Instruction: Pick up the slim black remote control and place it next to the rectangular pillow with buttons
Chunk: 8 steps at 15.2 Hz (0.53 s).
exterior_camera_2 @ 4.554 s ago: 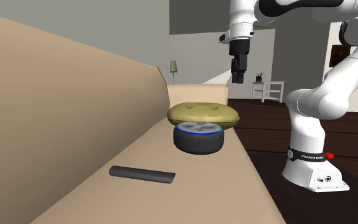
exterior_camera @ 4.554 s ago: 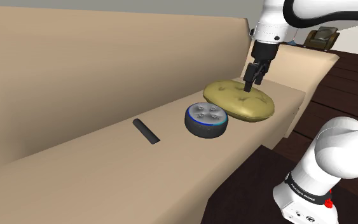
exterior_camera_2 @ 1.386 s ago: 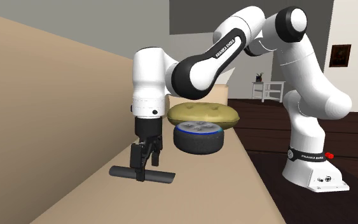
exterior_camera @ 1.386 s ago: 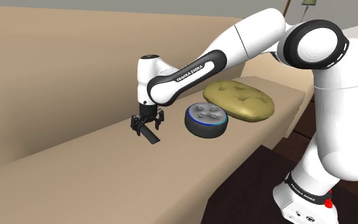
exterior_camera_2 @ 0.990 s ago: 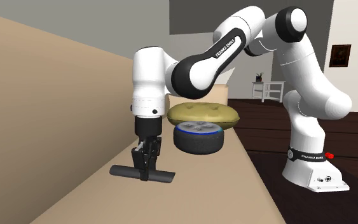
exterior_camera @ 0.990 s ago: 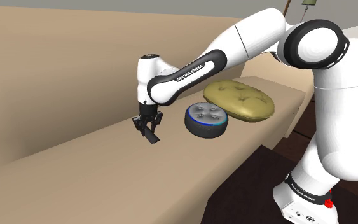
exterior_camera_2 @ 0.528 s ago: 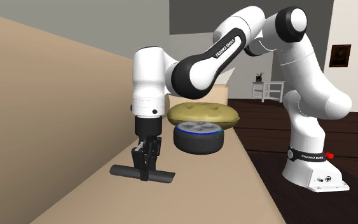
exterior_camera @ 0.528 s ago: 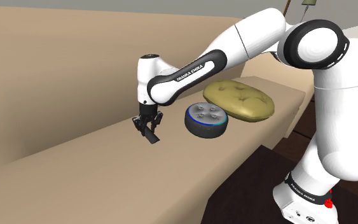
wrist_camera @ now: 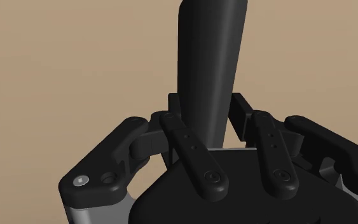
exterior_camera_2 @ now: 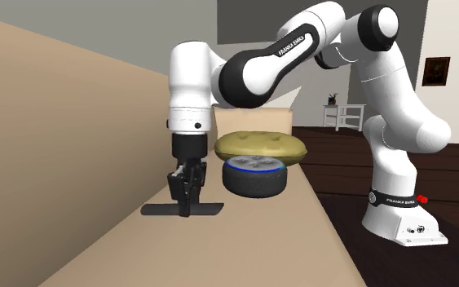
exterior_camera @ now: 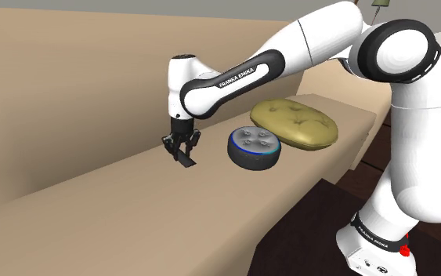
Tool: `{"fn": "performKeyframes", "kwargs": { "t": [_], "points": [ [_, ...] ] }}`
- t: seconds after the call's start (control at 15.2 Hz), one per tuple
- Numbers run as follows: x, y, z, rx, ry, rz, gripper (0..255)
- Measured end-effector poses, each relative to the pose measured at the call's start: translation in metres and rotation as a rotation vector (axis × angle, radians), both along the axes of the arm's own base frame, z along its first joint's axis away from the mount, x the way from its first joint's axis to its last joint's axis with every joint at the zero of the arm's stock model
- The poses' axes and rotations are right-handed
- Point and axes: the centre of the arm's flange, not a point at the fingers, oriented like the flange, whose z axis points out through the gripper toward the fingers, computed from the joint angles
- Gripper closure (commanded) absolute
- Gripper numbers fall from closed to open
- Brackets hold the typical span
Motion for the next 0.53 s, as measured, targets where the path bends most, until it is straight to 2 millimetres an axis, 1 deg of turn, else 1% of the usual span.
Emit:
{"fn": "performKeyframes", "kwargs": {
  "t": [0.53],
  "points": [
    [-0.001, 0.0, 0.043, 0.0, 0.0, 0.0, 255]
  ]
}}
